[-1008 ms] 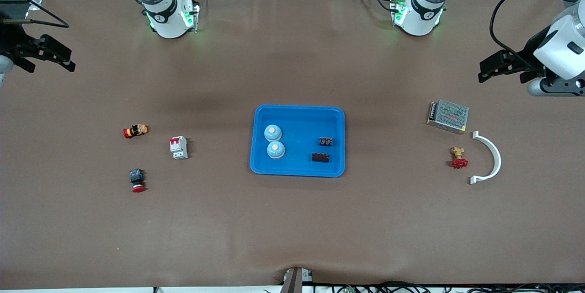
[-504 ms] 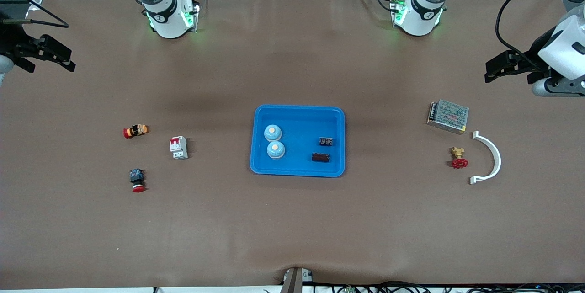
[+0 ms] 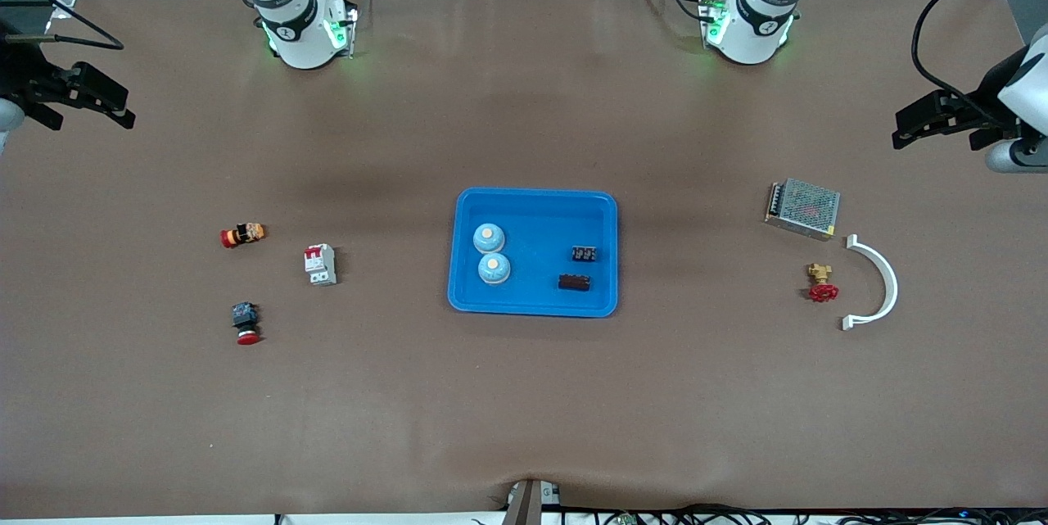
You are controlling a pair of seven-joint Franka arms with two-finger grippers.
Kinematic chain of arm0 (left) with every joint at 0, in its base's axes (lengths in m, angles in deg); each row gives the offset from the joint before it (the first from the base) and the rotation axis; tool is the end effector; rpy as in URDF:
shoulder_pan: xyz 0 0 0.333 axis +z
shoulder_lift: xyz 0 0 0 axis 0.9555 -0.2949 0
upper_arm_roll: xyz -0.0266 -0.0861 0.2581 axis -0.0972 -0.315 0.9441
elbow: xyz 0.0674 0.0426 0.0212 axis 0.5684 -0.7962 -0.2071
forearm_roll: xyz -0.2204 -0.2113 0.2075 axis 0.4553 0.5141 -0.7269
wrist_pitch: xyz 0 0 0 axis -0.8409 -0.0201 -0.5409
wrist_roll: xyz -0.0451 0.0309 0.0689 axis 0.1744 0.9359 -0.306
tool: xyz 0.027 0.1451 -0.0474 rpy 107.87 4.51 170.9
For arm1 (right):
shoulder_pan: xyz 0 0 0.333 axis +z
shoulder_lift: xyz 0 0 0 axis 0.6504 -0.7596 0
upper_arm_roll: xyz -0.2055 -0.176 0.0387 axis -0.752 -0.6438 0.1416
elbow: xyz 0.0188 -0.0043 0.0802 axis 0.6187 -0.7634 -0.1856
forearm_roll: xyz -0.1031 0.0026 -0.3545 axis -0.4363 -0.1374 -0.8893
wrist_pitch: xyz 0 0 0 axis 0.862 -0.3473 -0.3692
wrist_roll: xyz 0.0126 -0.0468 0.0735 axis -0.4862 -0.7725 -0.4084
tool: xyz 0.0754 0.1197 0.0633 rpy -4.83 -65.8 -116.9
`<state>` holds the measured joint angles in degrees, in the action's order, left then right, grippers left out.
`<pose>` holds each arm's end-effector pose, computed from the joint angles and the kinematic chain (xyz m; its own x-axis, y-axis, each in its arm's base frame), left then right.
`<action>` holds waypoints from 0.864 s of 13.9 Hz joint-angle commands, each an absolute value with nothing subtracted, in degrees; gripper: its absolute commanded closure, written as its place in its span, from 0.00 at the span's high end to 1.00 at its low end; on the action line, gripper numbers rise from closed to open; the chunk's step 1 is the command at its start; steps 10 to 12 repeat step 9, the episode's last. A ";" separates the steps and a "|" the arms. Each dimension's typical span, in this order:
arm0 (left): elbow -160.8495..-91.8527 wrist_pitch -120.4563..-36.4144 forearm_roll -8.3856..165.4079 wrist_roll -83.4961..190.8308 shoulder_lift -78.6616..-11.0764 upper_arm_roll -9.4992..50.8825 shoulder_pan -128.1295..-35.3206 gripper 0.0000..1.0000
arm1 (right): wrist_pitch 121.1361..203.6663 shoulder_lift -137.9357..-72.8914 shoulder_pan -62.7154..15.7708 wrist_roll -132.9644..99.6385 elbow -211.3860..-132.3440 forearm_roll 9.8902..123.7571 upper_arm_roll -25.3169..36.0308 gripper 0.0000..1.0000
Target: Place electrolytic capacitor and blue bell in tray
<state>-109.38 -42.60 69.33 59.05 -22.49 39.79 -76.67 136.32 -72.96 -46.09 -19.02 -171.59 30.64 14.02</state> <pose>0.5248 -0.0267 0.5482 0.9961 -0.0322 -0.0826 -0.0328 -0.9994 -0.0056 0.4855 -0.0161 0.5453 1.0000 0.0059 -0.0053 0.0058 -1.0000 -0.0045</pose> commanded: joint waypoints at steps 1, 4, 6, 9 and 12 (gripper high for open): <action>-109.78 -42.13 68.55 60.12 -21.27 39.98 -76.72 1.00 | 136.25 -72.98 -46.90 -18.44 -170.93 29.89 14.76 1.00; -109.87 -42.13 68.55 60.12 -21.09 40.16 -76.46 1.00 | 136.17 -72.98 -46.99 -18.44 -170.93 29.89 14.76 1.00; -110.05 -42.04 68.47 59.94 -20.57 40.07 -76.45 1.00 | 136.17 -72.98 -46.99 -18.44 -170.93 29.89 14.76 1.00; -109.96 -42.04 68.55 59.94 -20.48 40.07 -76.45 1.00 | 136.25 -72.98 -46.90 -18.44 -170.93 29.89 14.76 1.00; -109.96 -42.04 68.55 59.94 -20.48 40.07 -76.45 1.00 | 136.25 -72.98 -46.90 -18.44 -170.93 29.89 14.76 1.00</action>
